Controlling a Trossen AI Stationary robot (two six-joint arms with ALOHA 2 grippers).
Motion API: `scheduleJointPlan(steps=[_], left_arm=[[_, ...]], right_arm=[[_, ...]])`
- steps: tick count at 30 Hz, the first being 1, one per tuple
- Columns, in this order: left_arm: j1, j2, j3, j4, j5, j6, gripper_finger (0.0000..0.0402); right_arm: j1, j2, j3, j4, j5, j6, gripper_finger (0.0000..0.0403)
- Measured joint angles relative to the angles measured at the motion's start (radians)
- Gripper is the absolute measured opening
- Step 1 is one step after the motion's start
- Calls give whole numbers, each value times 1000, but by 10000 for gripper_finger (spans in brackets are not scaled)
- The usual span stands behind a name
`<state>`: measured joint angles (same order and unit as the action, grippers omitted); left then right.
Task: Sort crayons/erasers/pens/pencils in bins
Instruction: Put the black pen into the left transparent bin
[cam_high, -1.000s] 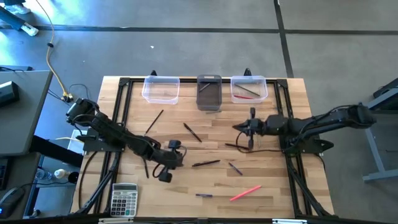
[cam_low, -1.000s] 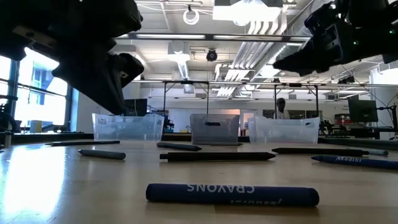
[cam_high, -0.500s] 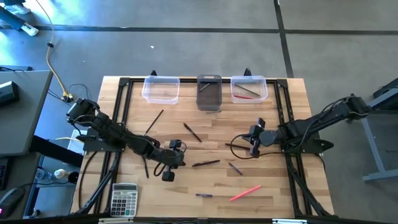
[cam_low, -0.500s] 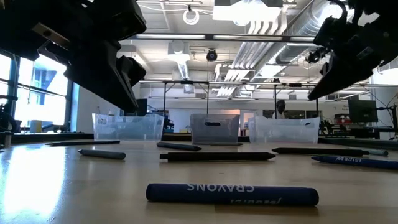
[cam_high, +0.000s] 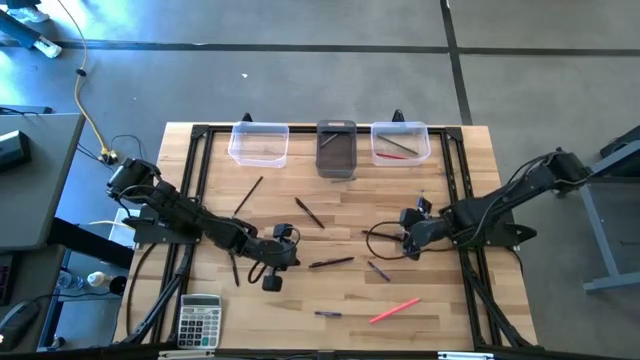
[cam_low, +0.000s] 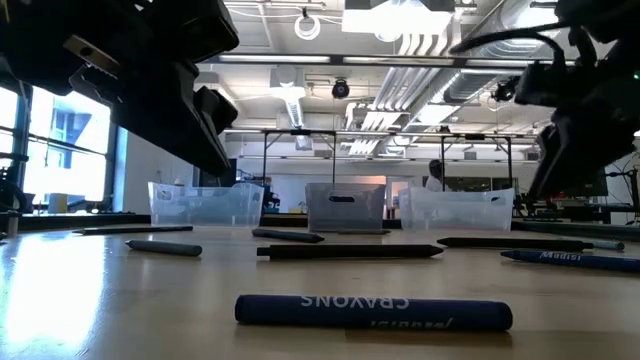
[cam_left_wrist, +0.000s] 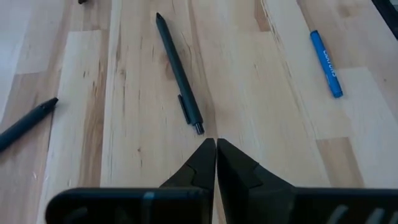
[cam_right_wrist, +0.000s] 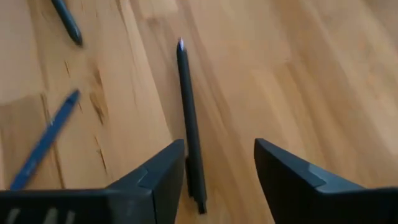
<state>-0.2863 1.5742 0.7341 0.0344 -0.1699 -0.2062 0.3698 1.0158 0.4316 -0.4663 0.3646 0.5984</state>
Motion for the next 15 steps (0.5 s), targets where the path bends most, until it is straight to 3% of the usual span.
scheduleJointPlan(steps=[8, 15], left_arm=[[0, 0, 0, 6, 0, 0, 1], [0, 0, 0, 20, 0, 0, 0]], right_arm=[[0, 147, 0, 11, -46, 24, 184], [-1, 220, 1, 28, -72, 32, 157]])
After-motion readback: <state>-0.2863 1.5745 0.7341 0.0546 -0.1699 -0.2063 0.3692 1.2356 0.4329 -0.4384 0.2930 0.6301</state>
